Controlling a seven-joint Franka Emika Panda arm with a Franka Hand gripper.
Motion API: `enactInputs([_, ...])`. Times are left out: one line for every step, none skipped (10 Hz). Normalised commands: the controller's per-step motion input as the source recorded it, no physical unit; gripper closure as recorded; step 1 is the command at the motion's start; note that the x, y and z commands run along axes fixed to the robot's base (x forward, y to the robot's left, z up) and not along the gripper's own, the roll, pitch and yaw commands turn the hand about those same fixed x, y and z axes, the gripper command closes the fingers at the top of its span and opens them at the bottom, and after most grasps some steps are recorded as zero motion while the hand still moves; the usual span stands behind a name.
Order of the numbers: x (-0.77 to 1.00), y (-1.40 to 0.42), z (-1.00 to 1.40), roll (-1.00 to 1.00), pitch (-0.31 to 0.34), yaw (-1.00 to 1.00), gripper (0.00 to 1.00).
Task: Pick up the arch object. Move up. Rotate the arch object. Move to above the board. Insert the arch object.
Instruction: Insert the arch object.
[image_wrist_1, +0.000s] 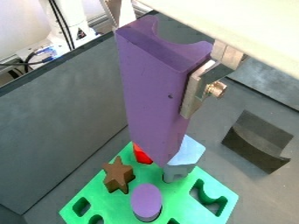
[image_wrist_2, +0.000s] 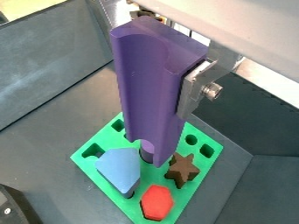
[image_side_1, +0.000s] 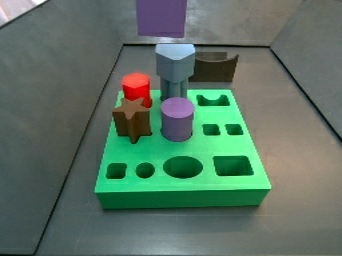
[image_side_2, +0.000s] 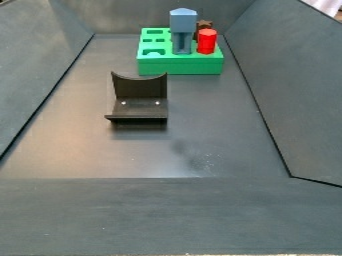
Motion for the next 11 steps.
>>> enactInputs([0.00, -0.01, 0.00, 0.00, -0.009, 0.00, 1.00])
enactInputs([-0.07, 0.00, -0.07, 0.03, 0.000, 0.00, 1.00])
enactInputs([0.34, 0.00, 0.00, 0.04, 0.047, 0.00, 1.00])
enactInputs([1.00, 0.00, 0.00, 0.00, 0.000, -0.15, 1.00])
enactInputs([1.00, 0.00, 0.00, 0.00, 0.000, -0.09, 1.00])
enactInputs([1.00, 0.00, 0.00, 0.00, 0.000, -0.03, 1.00])
enactInputs([1.00, 0.00, 0.00, 0.00, 0.000, 0.00, 1.00])
enactInputs([1.00, 0.01, 0.00, 0.00, 0.000, 0.00, 1.00])
enactInputs([1.00, 0.02, 0.00, 0.00, 0.000, -0.01, 1.00])
enactInputs([1.00, 0.03, 0.00, 0.00, 0.000, 0.00, 1.00])
enactInputs([1.00, 0.00, 0.00, 0.07, 0.016, 0.00, 1.00])
